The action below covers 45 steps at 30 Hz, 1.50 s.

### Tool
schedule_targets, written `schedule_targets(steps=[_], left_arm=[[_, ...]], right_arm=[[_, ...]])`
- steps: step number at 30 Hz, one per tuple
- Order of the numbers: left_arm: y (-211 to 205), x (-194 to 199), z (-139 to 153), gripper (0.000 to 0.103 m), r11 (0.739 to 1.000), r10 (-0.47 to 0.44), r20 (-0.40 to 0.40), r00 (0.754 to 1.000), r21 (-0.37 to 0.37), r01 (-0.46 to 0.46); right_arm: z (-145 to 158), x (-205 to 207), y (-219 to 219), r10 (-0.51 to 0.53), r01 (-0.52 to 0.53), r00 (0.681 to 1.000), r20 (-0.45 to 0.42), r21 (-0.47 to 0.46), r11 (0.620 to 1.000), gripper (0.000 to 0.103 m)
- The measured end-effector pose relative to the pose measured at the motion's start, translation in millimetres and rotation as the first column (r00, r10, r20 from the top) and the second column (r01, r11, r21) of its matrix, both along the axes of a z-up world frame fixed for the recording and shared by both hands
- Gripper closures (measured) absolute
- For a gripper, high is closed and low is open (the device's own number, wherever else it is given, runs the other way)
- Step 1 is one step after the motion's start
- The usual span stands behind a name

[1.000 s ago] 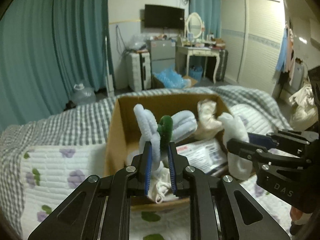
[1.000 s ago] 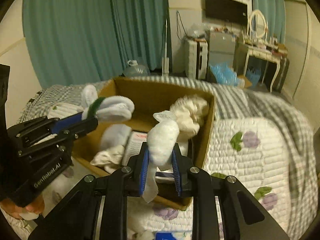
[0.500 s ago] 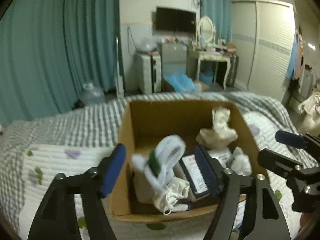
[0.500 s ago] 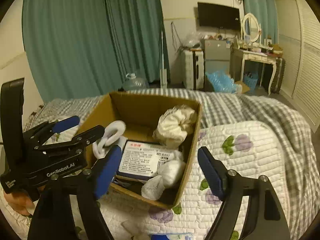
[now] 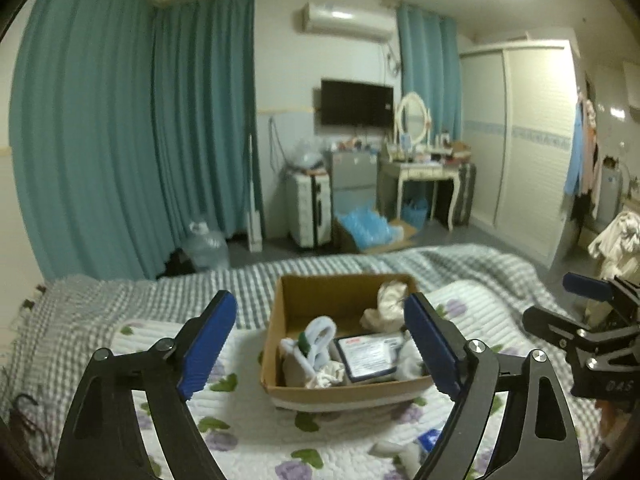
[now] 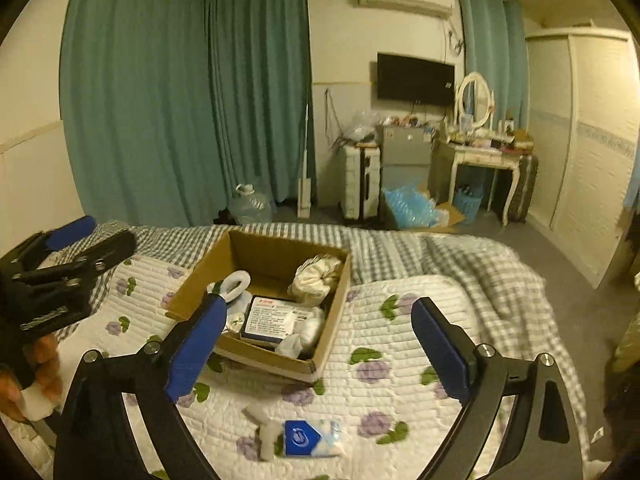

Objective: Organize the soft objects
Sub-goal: 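Grasp the blue Vinda tissue pack with the right tool, then grasp the white sock bundle with the left tool while the right tool holds the Vinda pack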

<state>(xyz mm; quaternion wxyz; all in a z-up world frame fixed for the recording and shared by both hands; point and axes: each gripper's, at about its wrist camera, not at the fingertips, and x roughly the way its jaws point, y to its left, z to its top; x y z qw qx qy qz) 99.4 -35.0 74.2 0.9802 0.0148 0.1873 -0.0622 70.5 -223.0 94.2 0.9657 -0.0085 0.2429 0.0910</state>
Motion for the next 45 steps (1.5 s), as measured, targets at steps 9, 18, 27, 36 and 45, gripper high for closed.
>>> schedule_targets(steps=[9,18,27,36,45], left_arm=[[-4,-52,9,0.012,0.998,-0.027,0.036,0.999,-0.047,0.029],[-6,-39,-51,0.012,0.992,0.091,-0.108,0.99,-0.079,-0.1],[-3,-11,-133,0.012,0.983,0.151,-0.298,0.943,-0.053,-0.174],[-16,13,-176,0.012,0.985,0.147,-0.398,0.906,-0.03,-0.173],[-39,19,-192,0.012,0.993,0.098,-0.431,0.897,-0.015,-0.116]], right_arm=[[17,-54,-1,0.027,-0.026,1.0,0.016,-0.065,0.998,0.008],[-56,-31,12,0.048,-0.061,0.99,-0.133,-0.098,0.993,0.008],[-170,26,22,0.081,-0.13,0.919,-0.385,-0.102,0.986,0.008],[-238,48,36,0.078,-0.191,0.819,-0.569,-0.142,0.971,0.013],[-225,40,17,0.065,-0.149,0.839,-0.541,-0.114,0.982,0.03]])
